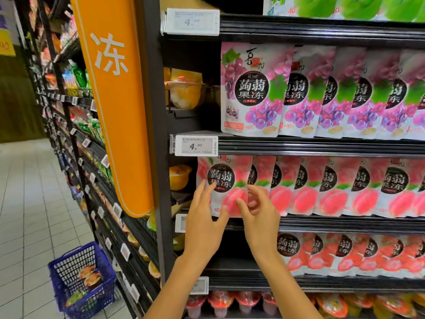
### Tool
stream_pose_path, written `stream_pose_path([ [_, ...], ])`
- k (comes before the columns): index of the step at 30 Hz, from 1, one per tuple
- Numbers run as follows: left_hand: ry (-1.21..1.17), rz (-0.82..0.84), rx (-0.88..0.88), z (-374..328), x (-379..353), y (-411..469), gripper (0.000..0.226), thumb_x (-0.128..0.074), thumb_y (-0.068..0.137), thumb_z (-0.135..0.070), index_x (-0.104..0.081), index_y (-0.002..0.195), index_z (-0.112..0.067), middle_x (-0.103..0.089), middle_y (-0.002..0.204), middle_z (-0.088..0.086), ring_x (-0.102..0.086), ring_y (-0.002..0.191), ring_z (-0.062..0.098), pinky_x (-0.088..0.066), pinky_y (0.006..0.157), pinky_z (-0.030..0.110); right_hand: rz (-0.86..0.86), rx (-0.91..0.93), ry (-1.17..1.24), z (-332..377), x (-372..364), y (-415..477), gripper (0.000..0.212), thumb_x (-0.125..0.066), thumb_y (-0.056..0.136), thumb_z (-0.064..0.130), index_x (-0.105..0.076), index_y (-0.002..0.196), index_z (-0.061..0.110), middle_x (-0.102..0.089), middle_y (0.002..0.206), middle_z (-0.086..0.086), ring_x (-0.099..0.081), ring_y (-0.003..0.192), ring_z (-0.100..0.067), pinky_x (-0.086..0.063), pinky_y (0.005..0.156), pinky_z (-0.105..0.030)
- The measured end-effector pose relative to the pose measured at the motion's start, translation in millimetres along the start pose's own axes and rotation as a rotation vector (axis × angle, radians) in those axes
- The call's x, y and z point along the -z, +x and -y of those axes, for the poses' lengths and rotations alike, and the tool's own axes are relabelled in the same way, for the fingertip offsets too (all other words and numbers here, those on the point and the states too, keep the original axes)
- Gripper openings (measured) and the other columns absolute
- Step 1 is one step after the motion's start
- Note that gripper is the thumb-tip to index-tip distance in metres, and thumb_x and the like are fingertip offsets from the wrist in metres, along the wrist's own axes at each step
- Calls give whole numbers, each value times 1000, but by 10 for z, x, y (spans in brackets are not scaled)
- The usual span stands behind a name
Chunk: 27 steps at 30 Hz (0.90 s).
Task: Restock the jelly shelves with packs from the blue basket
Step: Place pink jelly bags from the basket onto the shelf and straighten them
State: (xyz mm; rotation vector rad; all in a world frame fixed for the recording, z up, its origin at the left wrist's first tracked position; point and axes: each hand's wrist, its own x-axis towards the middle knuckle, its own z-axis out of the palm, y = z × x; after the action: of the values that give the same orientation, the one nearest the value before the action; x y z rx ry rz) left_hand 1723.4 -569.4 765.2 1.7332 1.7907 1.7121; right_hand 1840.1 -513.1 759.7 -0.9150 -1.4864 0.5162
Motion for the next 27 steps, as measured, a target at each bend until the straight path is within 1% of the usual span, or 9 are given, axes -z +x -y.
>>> stream_pose_path([
  [2, 34, 18, -9, 8, -17, 6, 62, -61, 93, -28, -35, 150, -26, -19, 161, -11, -23, 146, 5, -30, 119, 33, -25, 35, -90, -54, -1, -51, 31, -72, 88, 22, -63, 117, 28, -63, 94, 15, -58, 84, -7, -50, 76, -24],
  [4, 85, 38, -11, 18, -37, 21, 65, -60, 94, -32, -30, 152, -29, -13, 162, -14, -20, 147, 5, -29, 117, 29, -54, 56, -160, -83, -13, -108, 32, -71, 88, 29, -60, 118, 35, -62, 95, 20, -58, 87, -6, -50, 73, -26],
  [12, 136, 32, -15, 38, -78, 47, 67, -59, 94, -31, -27, 153, -30, -9, 162, -14, -17, 148, 6, -25, 116, 25, -149, 110, -353, -104, -35, -117, 34, -67, 88, 42, -63, 121, 40, -58, 86, 23, -54, 77, -1, -32, 57, -10],
  [15, 148, 67, -34, 60, -108, 17, 73, -61, 93, -30, -20, 154, -32, -1, 162, -18, -9, 149, 3, -20, 111, 16, -214, 109, -346, -122, 0, -82, 32, -71, 86, 40, -66, 117, 38, -57, 89, 20, -56, 78, -3, -31, 55, -10],
  [17, 189, 80, -50, 66, -130, 1, 77, -63, 92, -30, -18, 154, -32, 3, 162, -18, -5, 150, 3, -17, 109, 15, -282, 72, -323, -153, 37, -74, 29, -72, 87, 35, -67, 116, 35, -56, 91, 18, -56, 78, -5, -32, 51, -13],
  [19, 220, 18, -81, 62, -144, -17, 72, -64, 91, -28, -26, 153, -28, -3, 162, -14, -10, 150, 8, -20, 113, 21, -336, 22, -290, -210, 88, -66, 25, -69, 90, 34, -65, 114, 34, -56, 92, 16, -56, 78, -8, -38, 50, -21],
  [22, 244, -75, -137, 40, -179, -52, 61, -64, 91, -26, -39, 146, -31, -13, 159, -10, -15, 148, 11, -25, 113, 27, -319, -73, -255, -291, 154, -40, 20, -65, 91, 41, -63, 110, 35, -58, 87, 18, -58, 83, -9, -47, 60, -32],
  [25, 255, -70, -164, 20, -267, -84, 66, -66, 88, -16, -38, 143, -39, -11, 158, -9, -9, 148, 11, -13, 109, 14, -251, -137, -237, -347, 193, -3, 12, -63, 91, 45, -67, 96, 36, -59, 80, 18, -61, 82, -9, -45, 62, -31],
  [27, 248, -74, -145, 7, -336, -100, 70, -67, 85, -8, -38, 141, -39, -9, 158, -5, -4, 148, 12, -14, 94, -4, -242, -135, -242, -370, 245, 17, 9, -64, 90, 45, -68, 90, 37, -59, 80, 20, -61, 79, -6, -41, 57, -24],
])
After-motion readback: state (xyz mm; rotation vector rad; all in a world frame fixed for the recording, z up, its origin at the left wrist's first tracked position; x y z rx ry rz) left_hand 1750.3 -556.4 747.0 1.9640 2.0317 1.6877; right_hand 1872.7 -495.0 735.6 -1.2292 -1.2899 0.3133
